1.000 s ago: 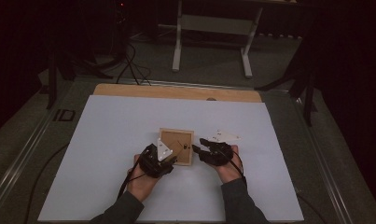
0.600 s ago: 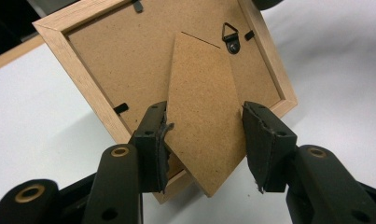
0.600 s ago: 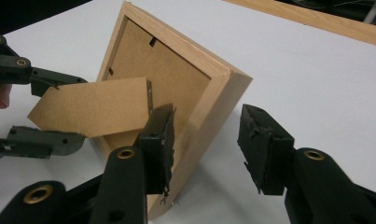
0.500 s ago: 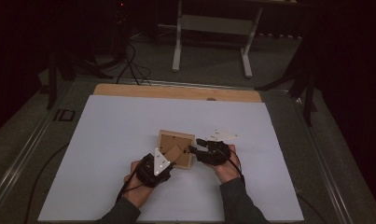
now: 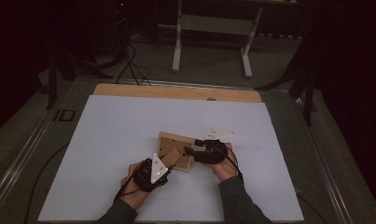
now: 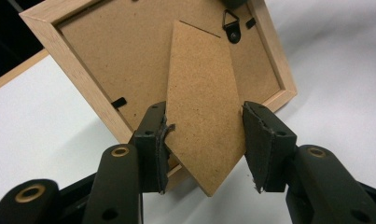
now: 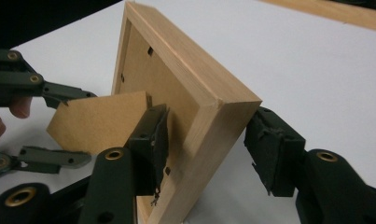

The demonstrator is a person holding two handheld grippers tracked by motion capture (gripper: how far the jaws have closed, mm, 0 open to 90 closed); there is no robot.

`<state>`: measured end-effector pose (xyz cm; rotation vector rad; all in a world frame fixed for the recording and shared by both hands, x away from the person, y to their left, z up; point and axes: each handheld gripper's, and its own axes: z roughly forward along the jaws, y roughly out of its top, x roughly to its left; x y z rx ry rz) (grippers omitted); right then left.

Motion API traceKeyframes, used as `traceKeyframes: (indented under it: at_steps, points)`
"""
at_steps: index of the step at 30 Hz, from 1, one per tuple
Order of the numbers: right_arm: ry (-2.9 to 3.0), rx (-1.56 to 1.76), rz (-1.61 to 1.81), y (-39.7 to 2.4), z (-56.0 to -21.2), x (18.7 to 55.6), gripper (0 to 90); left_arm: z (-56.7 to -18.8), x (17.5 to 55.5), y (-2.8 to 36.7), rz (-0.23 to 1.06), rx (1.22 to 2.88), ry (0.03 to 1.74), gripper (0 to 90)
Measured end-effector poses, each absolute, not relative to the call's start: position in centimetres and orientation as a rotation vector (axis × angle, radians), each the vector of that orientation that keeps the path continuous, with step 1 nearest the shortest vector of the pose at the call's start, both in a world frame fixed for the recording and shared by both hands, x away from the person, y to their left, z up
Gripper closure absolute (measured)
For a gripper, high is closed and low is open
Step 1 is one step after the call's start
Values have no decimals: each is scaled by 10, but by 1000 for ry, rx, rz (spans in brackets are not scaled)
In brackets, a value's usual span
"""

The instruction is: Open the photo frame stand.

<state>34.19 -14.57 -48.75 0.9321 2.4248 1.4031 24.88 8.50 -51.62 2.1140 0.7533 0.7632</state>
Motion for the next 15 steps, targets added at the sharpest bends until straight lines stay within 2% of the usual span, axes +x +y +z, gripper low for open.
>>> traceKeyframes:
  at_steps: [9,12,15]
  points:
    - [2436,904,1441,-146,-487,341,515,-515,249,88,721,2118,766,532]
    - [2436,896,1443,-147,-487,341,520,-514,251,91,661,2116,780,517]
    - [2434,892,1447,-146,-487,340,524,-512,255,95,547,2098,816,490]
